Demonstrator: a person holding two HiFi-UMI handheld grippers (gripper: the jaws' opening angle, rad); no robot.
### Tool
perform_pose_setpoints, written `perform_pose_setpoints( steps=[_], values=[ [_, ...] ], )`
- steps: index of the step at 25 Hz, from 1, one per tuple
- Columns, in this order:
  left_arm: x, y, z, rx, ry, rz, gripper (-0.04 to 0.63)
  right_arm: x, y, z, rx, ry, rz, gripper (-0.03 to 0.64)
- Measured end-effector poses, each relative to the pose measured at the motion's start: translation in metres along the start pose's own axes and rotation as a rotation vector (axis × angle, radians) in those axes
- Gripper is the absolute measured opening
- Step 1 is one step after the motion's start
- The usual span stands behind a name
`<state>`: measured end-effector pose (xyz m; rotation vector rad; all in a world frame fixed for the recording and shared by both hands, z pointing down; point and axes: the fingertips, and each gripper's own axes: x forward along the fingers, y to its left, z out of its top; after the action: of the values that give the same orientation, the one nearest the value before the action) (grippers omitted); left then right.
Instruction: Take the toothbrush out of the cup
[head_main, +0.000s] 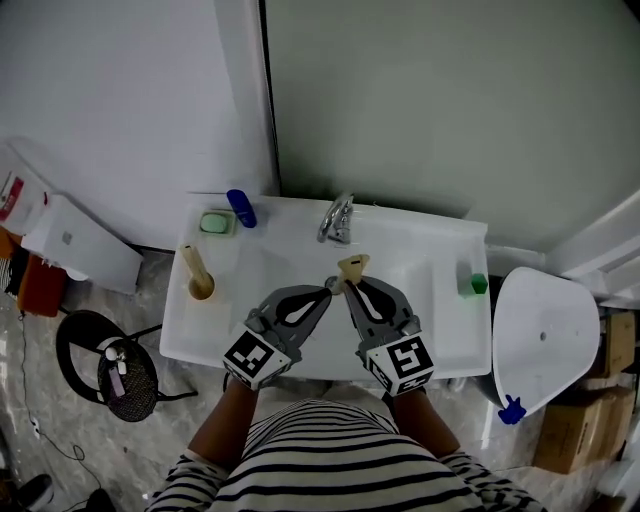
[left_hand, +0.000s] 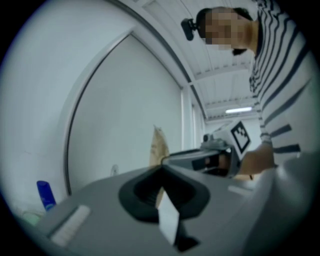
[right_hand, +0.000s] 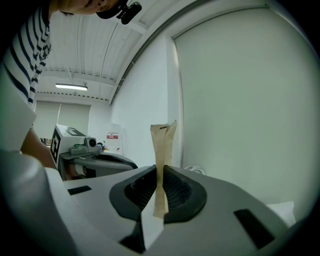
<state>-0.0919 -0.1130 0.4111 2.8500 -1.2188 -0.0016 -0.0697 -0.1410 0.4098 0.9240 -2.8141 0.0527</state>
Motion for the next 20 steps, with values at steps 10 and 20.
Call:
perform_pose_setpoints(
  steps=[10,20],
  values=[
    [-0.095,0.069,0.001,-0.017,-0.026,-0.028,0.008,0.074,0.08,0.016,-0.001,-0.002,-0.055,0.037],
    [-0.181,0.134,-0.014,-0.022,-0.006,0.043,0.008,0.127,0.146,0.021,-0.01,-0.011,-0.072,0.037]
  ],
)
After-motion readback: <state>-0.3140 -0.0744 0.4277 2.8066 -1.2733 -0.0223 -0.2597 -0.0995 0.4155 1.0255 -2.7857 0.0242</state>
